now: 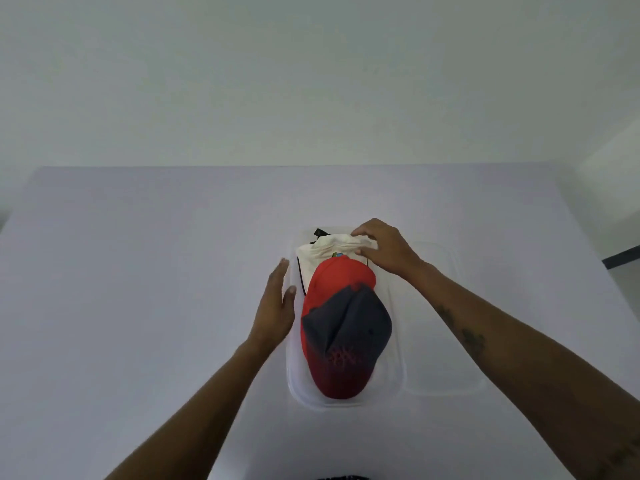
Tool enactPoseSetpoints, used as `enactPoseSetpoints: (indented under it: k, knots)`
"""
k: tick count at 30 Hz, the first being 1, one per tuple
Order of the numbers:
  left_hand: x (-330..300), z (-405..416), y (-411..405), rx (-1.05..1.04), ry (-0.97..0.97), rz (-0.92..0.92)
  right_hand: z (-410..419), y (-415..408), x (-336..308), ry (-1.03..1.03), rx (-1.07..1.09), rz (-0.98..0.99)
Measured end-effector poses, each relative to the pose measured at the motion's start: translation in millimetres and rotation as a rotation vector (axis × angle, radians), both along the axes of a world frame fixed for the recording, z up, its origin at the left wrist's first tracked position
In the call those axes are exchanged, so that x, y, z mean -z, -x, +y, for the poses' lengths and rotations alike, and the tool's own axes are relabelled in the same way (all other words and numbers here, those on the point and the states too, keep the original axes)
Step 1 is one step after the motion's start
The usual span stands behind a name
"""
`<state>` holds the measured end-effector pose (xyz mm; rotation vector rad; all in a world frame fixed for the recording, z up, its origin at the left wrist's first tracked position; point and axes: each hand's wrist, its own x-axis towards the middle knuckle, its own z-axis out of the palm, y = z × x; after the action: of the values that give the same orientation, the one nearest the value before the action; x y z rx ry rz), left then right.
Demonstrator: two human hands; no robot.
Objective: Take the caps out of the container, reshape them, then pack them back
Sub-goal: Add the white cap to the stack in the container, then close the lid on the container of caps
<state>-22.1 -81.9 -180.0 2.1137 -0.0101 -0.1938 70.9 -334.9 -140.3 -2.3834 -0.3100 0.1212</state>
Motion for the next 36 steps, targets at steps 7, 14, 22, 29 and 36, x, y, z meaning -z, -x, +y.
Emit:
enactPoseSetpoints:
  k: [7,14,22,29,36]
  knots:
    - [-3.9,-22.9,97.8,-0.247,0.203,0.182,-54.0,75.4,5.6,-0.154,0.415,-0.055]
    - [-1.2,-17.0,122.9,-0.318,0.383,0.221,-112.9,181.1,71.1,0.151,0.945,0.011]
    - [4.6,-13.0,122.0,-0.357,0.576,0.302,-121.5,221.7,90.4,0.082,1.083,0.211]
    - [-2.5,-15.3,123.5,-0.353,0.604,0.297,-131.3,231.7,75.9,-0.249,1.144,0.164]
    - [3.3,-17.3,124.9,-0.355,0.623,0.312,-109.8,253.2,43.6,-1.256,1.078,0.215]
